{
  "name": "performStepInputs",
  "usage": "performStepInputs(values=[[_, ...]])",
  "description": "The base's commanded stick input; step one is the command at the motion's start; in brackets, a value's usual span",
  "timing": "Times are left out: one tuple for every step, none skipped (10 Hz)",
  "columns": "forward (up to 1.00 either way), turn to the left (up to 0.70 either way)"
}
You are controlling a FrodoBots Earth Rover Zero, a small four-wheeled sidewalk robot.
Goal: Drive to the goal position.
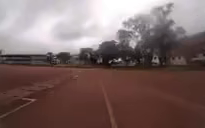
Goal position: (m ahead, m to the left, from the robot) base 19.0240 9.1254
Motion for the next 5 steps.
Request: performStepInputs(values=[[0.7,0.01],[0.7,0.02],[0.7,0.04],[0.7,0.12],[0.7,0.08]])
